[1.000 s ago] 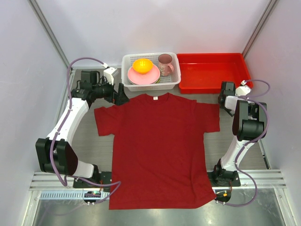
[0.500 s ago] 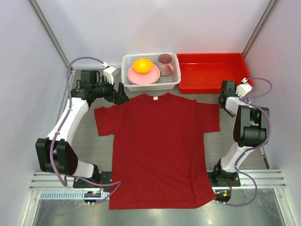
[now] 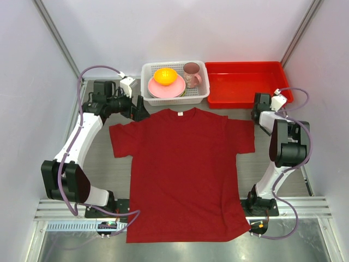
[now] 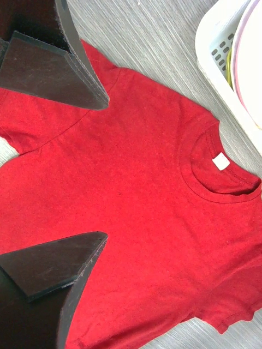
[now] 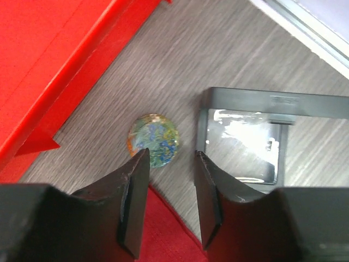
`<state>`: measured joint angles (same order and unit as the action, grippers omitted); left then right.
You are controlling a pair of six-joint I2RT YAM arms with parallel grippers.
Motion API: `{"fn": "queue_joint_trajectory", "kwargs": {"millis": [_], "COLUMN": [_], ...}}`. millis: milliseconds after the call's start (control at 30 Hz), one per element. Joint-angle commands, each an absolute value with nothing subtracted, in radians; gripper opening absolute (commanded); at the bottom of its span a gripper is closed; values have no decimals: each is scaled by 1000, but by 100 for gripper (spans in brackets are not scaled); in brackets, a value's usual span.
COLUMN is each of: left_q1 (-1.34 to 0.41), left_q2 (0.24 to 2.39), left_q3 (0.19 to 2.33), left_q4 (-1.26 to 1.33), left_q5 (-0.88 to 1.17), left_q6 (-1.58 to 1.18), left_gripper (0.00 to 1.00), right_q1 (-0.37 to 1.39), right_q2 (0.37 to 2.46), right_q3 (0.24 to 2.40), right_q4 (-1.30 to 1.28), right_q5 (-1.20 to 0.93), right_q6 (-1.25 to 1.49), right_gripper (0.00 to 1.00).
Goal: Pin the brooch onto the clothing
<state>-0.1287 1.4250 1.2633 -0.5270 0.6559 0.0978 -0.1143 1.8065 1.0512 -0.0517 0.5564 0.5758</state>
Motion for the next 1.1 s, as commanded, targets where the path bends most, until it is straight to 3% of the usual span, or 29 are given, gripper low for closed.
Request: {"fn": "queue_joint_trajectory", "kwargs": {"millis": [0, 167, 300, 433, 567, 800, 1067], "left_q1": [-130, -130, -130, -130, -130, -129, -130], "left_q2": [1427, 1427, 1428, 1424, 1407, 1370, 1339], "left_q3": [1322, 1325, 1335, 1333, 1318, 1276, 1266], "left_q4": [-520, -532, -545, -551, -549, -532, -549], "left_q5": [670, 669, 666, 666, 667, 675, 690], "left_q6": [114, 123, 129, 129, 127, 127, 132], "left_gripper": [98, 98, 98, 98, 98, 98, 98], "right_q1": [-92, -92, -95, -135, -207, -232, -264], "right_q2": [1854, 1887, 1835, 1764, 1779, 1893, 1993], "right_q3": [1120, 1175, 1158, 1166, 1302, 1543, 1666], "right_q4": [-17, -61, -48, -86, -330, -630, -770], "right_q5": [520, 450, 393, 131, -179, -299, -383], "right_q6": [444, 270, 94, -76, -292, -581, -657], "right_gripper": [44, 49, 67, 79, 79, 74, 72]}}
